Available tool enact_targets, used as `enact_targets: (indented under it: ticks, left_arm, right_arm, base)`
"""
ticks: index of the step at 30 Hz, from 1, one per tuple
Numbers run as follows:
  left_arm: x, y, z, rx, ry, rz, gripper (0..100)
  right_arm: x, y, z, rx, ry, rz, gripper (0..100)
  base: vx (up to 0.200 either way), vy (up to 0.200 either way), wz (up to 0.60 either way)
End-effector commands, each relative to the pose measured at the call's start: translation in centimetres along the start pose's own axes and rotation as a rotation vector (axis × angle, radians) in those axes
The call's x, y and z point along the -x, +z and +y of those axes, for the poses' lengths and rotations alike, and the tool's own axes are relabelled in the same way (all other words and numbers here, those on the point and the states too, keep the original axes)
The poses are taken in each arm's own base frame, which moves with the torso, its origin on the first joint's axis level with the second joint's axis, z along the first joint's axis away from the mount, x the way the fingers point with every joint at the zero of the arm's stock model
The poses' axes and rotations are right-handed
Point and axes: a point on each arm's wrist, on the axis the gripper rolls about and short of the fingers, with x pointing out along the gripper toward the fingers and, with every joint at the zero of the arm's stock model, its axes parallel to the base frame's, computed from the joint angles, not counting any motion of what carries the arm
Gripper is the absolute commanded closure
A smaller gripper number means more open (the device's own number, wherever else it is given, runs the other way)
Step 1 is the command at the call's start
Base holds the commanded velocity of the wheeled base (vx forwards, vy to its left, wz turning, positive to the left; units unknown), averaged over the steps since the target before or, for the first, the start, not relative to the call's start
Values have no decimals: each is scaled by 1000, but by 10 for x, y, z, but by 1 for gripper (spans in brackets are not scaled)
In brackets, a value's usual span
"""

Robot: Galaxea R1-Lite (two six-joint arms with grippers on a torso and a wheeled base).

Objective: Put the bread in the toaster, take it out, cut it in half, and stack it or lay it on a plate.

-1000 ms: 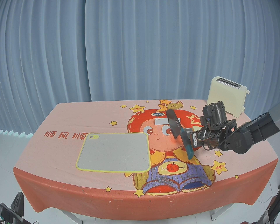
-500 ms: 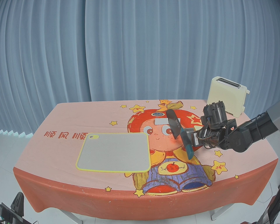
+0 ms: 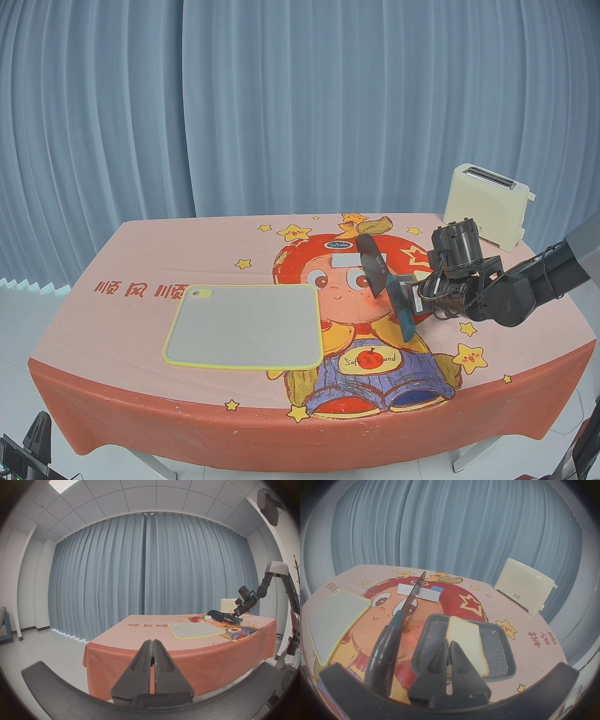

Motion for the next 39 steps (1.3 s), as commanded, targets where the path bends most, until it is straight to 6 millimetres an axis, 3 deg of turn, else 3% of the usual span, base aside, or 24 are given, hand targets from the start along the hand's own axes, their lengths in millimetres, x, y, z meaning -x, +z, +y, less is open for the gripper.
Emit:
enact_targets:
  ticks: [1, 6, 7, 39]
  left_arm:
    - [0, -5, 0, 0, 1, 1, 100]
    - [0, -5, 0, 0, 1, 1, 100]
    - [0, -5, 0, 0, 1, 0, 100]
    - [0, -5, 0, 0, 1, 0, 100]
  right_arm:
    - [-2, -1, 1, 2, -1, 6, 100]
    - [-3, -2, 0, 2, -2, 9, 100]
    - [-3, -2, 0, 2, -2, 9, 0]
    - [6, 5, -4, -12, -12, -21, 0]
  base:
    - [0, 0, 0]
    - [0, 0, 0]
    - [0, 0, 0]
    - [0, 0, 0]
